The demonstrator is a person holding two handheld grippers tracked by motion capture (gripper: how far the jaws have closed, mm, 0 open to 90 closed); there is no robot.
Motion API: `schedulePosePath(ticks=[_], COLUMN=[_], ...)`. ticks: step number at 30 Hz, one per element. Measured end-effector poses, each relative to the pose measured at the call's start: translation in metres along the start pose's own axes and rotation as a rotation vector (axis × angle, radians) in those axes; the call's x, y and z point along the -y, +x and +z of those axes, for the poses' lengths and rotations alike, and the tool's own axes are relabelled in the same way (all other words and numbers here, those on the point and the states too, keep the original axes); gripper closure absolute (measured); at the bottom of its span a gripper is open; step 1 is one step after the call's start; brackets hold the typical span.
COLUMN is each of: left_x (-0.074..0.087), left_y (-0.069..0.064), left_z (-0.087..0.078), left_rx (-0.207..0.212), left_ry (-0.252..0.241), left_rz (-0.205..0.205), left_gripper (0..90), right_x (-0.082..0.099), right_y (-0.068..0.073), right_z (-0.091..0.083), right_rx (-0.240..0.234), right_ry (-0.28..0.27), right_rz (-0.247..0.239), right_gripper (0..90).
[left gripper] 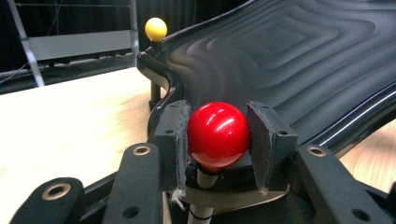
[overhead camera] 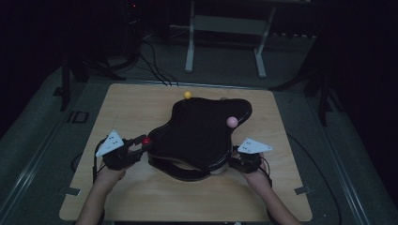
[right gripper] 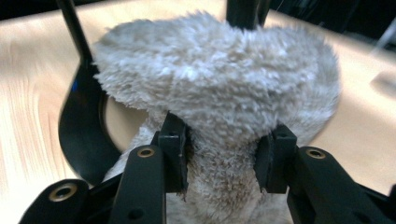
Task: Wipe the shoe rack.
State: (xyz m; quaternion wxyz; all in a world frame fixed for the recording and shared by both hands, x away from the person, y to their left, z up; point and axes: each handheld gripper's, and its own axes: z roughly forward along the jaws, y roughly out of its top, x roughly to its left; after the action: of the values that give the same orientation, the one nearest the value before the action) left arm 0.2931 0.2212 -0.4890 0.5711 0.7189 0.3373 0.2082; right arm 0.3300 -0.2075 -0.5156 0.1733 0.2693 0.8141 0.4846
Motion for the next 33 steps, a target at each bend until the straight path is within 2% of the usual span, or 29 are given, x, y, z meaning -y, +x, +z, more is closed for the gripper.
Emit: schedulePosePath(ticks=[2,4,5,6,10,12,14,16,20,22,24,29,33], left_x=[0.001,0.001,0.001,0.001,0.001,0.001,0.001,0.0,0.0,0.0,0.001,-0.001,0.0], left_y=[0.0,0.001,0.0,0.0,0.001,0.0,0.0,0.0,-0.001,-0.001,-0.001,-0.002,-0.002], left_z=[0.0,0.0,0.0,0.0,0.0,0.0,0.0,0.0,0.0,0.0,-0.001,-0.001,-0.001], left_rx=[-0.001,0.004,0.004,0.002,0.004,-0.001,-0.001,-0.002,0.003,-0.002,0.003,0.004,0.005], left_ry=[-0.006,-0.008,-0.006,-0.006,-0.006,-0.003,-0.007,0.0,0.0,0.004,-0.001,0.01,0.009], left_rz=[-0.003,-0.006,-0.006,-0.006,-0.011,-0.007,-0.01,-0.006,-0.007,-0.004,-0.01,0.005,0.002], left_gripper=[59.5,59.5,59.5,59.5,59.5,59.5,59.5,59.5,59.5,59.5,59.5,59.6,59.6], right_x=[0.016,0.021,0.018,0.015,0.005,0.0,-0.01,-0.018,-0.045,-0.056,-0.062,-0.044,-0.029], right_y=[-0.002,-0.002,-0.002,-0.002,-0.002,-0.002,-0.002,-0.002,-0.003,-0.001,0.0,-0.004,-0.004], right_z=[0.011,0.013,0.013,0.011,0.005,0.0,-0.008,-0.016,-0.039,-0.047,-0.049,-0.031,-0.021], right_rx=[-0.018,-0.018,-0.022,-0.019,-0.016,-0.018,-0.017,-0.015,-0.024,-0.024,-0.024,-0.036,-0.033], right_ry=[0.043,0.052,0.065,0.075,0.067,0.051,0.033,-0.005,-0.12,-0.161,-0.149,-0.118,-0.1], right_rz=[0.02,0.027,0.029,0.009,-0.019,-0.02,-0.043,-0.048,-0.038,-0.044,-0.066,-0.01,-0.008], right_gripper=[60.5,59.5,58.5,57.7,56.1,55.6,55.1,54.9,52.0,51.8,52.0,60.1,61.8])
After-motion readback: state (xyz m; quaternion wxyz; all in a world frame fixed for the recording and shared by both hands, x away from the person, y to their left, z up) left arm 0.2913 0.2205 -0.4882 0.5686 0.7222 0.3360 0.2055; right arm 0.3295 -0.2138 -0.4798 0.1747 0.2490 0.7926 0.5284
